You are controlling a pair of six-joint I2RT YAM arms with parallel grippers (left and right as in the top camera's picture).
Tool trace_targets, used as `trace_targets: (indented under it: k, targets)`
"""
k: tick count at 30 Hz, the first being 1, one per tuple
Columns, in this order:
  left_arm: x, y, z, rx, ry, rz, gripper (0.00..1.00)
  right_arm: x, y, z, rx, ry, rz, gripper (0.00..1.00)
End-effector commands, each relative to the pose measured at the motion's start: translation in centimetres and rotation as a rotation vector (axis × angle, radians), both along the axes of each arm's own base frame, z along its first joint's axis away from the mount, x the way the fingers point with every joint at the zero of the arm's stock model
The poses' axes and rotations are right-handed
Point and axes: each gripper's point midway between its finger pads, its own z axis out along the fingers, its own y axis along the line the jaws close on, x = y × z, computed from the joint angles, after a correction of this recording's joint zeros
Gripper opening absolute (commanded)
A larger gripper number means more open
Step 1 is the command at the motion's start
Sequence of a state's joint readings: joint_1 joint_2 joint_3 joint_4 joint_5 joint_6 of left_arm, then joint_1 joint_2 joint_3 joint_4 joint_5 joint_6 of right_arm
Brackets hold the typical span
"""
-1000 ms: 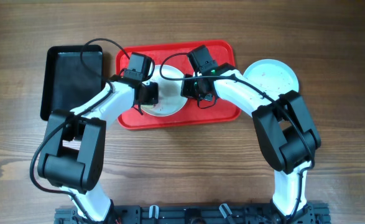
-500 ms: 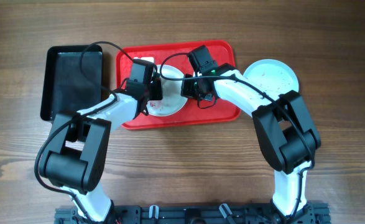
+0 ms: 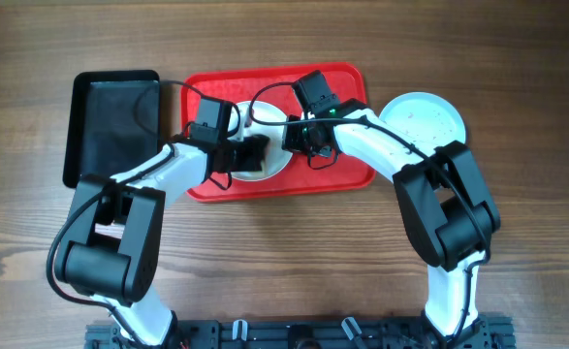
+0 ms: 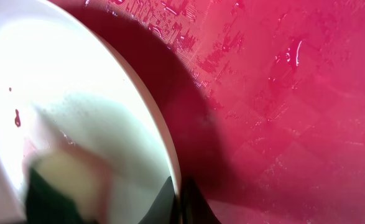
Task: Clean dirty plates on tray and stack at the side
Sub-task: 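Continue scrubbing the plate center with the left gripper's sponge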
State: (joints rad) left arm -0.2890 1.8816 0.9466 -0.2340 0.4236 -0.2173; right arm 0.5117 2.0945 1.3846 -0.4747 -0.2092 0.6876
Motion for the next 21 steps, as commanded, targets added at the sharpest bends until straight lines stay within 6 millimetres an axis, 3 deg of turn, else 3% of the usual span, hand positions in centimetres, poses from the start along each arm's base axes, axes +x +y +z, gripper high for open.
trace_targets:
  k: [1, 7, 12, 21]
  targets:
    - [-13.9, 6.4, -11.5, 0.315, 0.444, -0.08, 0.04, -0.3, -0.3, -1.5, -0.022, 0.016, 0.005, 0.04]
    - [-11.8, 12.4, -12.0, 0.66, 0.349, 0.057, 0.04, -0.2, -0.2, -1.5, -0.02, 0.011, 0.004, 0.04]
    - [-11.6, 15.8, -11.4, 0.846, 0.307, 0.163, 0.04, -0.2, -0.3, -1.5, -0.025, 0.011, 0.004, 0.04]
    - [-13.1, 17.9, -11.3, 0.916, 0.329, 0.226, 0.04, -0.2, -0.3, -1.5, -0.026, 0.008, 0.011, 0.04]
